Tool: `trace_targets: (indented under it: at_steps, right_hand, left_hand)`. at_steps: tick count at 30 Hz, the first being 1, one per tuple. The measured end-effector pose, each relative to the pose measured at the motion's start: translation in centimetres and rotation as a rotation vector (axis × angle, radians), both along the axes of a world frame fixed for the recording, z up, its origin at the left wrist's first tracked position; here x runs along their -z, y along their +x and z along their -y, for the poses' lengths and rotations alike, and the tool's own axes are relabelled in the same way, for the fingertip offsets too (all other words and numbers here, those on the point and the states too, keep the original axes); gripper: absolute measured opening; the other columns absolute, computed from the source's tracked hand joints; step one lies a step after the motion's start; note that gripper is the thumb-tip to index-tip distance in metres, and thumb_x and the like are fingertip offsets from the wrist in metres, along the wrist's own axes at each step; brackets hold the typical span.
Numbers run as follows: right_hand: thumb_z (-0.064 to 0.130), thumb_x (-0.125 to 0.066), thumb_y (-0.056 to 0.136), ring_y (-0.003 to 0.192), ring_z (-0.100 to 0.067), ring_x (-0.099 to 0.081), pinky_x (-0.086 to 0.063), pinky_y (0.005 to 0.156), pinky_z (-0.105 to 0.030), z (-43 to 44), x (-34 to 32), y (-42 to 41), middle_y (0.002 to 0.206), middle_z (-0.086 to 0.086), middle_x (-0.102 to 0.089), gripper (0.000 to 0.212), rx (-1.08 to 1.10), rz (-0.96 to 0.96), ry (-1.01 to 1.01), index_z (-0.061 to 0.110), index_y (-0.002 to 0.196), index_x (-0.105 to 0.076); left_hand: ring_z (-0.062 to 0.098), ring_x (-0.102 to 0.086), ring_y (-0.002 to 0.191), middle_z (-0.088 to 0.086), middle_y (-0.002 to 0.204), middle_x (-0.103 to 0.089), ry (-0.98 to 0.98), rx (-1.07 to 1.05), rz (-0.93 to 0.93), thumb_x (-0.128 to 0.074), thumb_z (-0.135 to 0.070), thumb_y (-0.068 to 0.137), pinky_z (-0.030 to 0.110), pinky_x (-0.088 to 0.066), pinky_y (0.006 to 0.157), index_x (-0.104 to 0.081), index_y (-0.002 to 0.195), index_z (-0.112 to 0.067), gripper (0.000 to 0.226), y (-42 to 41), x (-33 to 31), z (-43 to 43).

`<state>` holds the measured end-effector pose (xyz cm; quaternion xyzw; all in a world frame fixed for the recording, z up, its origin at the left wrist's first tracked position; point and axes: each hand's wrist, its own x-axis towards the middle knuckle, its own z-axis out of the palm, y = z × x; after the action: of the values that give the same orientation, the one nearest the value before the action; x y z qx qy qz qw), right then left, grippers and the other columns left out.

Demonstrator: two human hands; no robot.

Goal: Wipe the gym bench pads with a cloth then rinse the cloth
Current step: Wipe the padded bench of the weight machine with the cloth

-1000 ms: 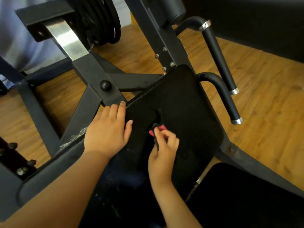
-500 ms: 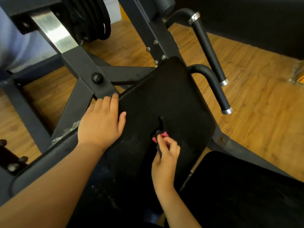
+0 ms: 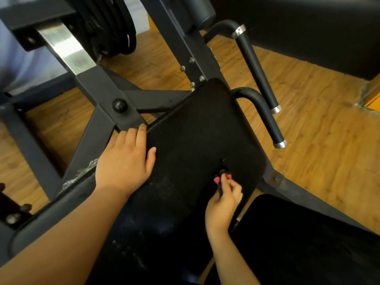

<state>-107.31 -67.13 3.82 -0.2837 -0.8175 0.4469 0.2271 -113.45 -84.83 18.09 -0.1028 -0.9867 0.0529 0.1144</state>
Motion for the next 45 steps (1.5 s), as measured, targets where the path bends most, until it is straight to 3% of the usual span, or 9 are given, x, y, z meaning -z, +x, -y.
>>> trace_targets:
  at_steps: [5, 9, 13, 16, 20, 26, 30, 37, 45]
  right_hand:
    - [-0.013, -0.055, 0.085, 0.107, -0.028, -0.047, -0.020, 0.088, -0.007, -0.8, 0.0, -2.3, 0.117, -0.016, -0.053, 0.041, 0.186, 0.013, -0.073, -0.001, 0.124, -0.060]
    - [-0.010, -0.056, 0.086, 0.118, -0.026, -0.043, -0.026, 0.098, -0.018, 0.6, 0.7, 1.5, 0.125, -0.011, -0.050, 0.046, 0.162, 0.093, -0.070, 0.004, 0.130, -0.057]
    - [-0.006, -0.047, 0.092, 0.131, -0.031, -0.035, -0.026, 0.107, -0.030, -2.4, 0.7, -1.2, 0.143, -0.014, -0.043, 0.048, 0.237, 0.221, -0.160, 0.003, 0.139, -0.046]
    - [0.000, -0.041, 0.097, 0.141, -0.031, -0.026, -0.018, 0.113, -0.031, -4.2, 0.7, -2.5, 0.152, -0.016, -0.033, 0.047, 0.170, 0.298, -0.182, 0.002, 0.144, -0.039]
    - [0.014, -0.040, 0.101, 0.145, -0.026, -0.022, -0.021, 0.113, -0.031, -2.6, 0.2, 0.7, 0.159, -0.009, -0.018, 0.049, 0.110, 0.381, -0.280, 0.010, 0.149, -0.030]
    - [0.038, -0.033, 0.103, 0.147, -0.026, -0.012, -0.013, 0.116, -0.035, -3.0, -1.0, -1.6, 0.158, -0.013, -0.019, 0.056, 0.159, 0.467, -0.330, 0.007, 0.149, -0.028]
    - [0.038, -0.030, 0.103, 0.147, -0.026, -0.012, -0.016, 0.115, -0.036, -3.4, -0.9, -2.2, 0.159, -0.011, -0.015, 0.056, 0.192, 0.484, -0.298, 0.009, 0.151, -0.024]
    - [0.037, -0.032, 0.103, 0.146, -0.021, -0.016, -0.022, 0.111, -0.030, -0.6, -1.8, 1.5, 0.161, -0.005, -0.009, 0.055, 0.195, 0.479, -0.449, 0.016, 0.152, -0.022]
    - [0.050, -0.027, 0.101, 0.145, -0.027, -0.016, -0.025, 0.112, -0.038, -2.9, -2.0, -2.2, 0.160, -0.011, -0.009, 0.065, 0.228, 0.542, -0.404, 0.013, 0.153, -0.017]
  left_hand:
    - [0.037, -0.058, 0.094, 0.021, 0.107, -0.060, -0.009, 0.002, 0.005, -0.034, -0.039, 0.095, 0.045, -0.049, 0.075, -0.047, 0.133, 0.004, 0.058, -0.2, 0.2, 0.1]
    - [0.039, -0.058, 0.092, 0.022, 0.105, -0.060, -0.009, 0.005, 0.001, -0.034, -0.038, 0.094, 0.045, -0.050, 0.073, -0.047, 0.131, 0.005, 0.059, 0.0, 0.1, 0.1]
    - [0.040, -0.058, 0.092, 0.023, 0.105, -0.060, 0.001, 0.008, 0.000, -0.034, -0.038, 0.094, 0.045, -0.050, 0.073, -0.047, 0.131, 0.006, 0.059, 0.1, 0.0, 0.0]
    - [0.040, -0.058, 0.092, 0.023, 0.106, -0.060, -0.003, 0.004, -0.005, -0.036, -0.038, 0.094, 0.046, -0.050, 0.073, -0.048, 0.131, 0.006, 0.059, 0.0, 0.1, 0.0]
    - [0.040, -0.058, 0.091, 0.023, 0.105, -0.060, -0.005, 0.012, 0.002, -0.036, -0.038, 0.093, 0.046, -0.049, 0.072, -0.048, 0.131, 0.006, 0.059, 0.0, 0.0, 0.1]
    - [0.040, -0.058, 0.091, 0.023, 0.105, -0.060, 0.000, 0.014, -0.020, -0.035, -0.038, 0.094, 0.045, -0.049, 0.072, -0.047, 0.131, 0.005, 0.058, -0.1, 0.1, 0.1]
    - [0.040, -0.058, 0.091, 0.023, 0.104, -0.059, 0.001, 0.017, -0.023, -0.035, -0.038, 0.094, 0.046, -0.049, 0.073, -0.047, 0.131, 0.005, 0.058, -0.1, 0.2, 0.1]
    - [0.041, -0.057, 0.094, 0.024, 0.107, -0.059, 0.010, 0.015, -0.005, -0.034, -0.039, 0.094, 0.047, -0.048, 0.074, -0.046, 0.131, 0.005, 0.059, 0.0, 0.2, 0.1]
    - [0.041, -0.058, 0.093, 0.023, 0.106, -0.060, 0.009, 0.017, -0.028, -0.037, -0.038, 0.094, 0.047, -0.048, 0.076, -0.047, 0.131, 0.005, 0.057, -0.1, 0.3, 0.2]
